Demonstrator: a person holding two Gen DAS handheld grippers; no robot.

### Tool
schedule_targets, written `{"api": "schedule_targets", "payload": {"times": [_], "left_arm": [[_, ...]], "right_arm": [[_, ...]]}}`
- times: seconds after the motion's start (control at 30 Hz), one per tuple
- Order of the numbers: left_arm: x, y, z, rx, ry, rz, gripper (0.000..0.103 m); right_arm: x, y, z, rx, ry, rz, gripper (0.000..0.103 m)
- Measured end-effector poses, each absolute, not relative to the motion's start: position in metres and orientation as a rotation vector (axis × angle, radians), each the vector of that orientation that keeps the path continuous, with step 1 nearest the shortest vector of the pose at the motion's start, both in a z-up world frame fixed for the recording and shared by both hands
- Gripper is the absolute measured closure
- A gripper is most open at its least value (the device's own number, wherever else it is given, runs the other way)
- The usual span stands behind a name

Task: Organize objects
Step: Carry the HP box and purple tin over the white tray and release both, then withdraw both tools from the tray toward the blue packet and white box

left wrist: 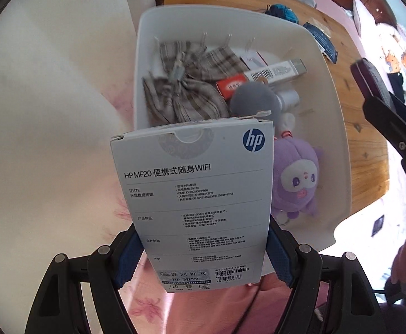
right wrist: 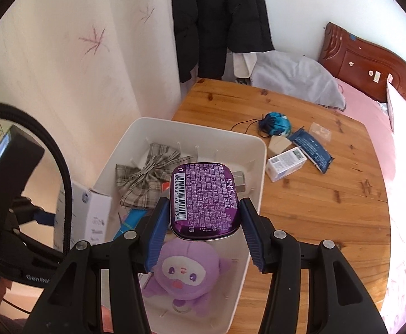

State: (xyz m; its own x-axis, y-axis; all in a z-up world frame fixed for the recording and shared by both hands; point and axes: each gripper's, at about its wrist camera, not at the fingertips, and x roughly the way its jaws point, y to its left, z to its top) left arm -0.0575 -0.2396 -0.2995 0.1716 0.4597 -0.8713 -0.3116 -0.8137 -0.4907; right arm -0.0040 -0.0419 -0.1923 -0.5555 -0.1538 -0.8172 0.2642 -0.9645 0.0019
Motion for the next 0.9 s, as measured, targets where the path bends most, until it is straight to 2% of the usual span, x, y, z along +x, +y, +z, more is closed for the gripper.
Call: {"api": "schedule_targets", "payload": {"times": [0.37,0.57,0.63,0.9], "left_arm": [[-0.052,-0.233,-0.320,-1.960,-0.119,1.604,0.022],[-0.046,-0.231,-0.310,-1.935,-0.037,1.644,0.021],[-0.046,-0.233,-0.306,-1.932,-0.037,1.658,0.021],[-0.051,-0.245,-0.291,-1.928,-0.062,1.724,0.021]], "right_arm": [[-0.007,-0.060,-0.207,1.400,0.306,-2.517,0.047],[-0.003,-0.058,-0.205,1.377,0.291,-2.528,0.046],[-0.001,-0.056,-0.202,1.362,0.278,-2.541,0.043],[0.004,-0.048,-0.193,1.330,0.252,-2.585,0.043]]}}
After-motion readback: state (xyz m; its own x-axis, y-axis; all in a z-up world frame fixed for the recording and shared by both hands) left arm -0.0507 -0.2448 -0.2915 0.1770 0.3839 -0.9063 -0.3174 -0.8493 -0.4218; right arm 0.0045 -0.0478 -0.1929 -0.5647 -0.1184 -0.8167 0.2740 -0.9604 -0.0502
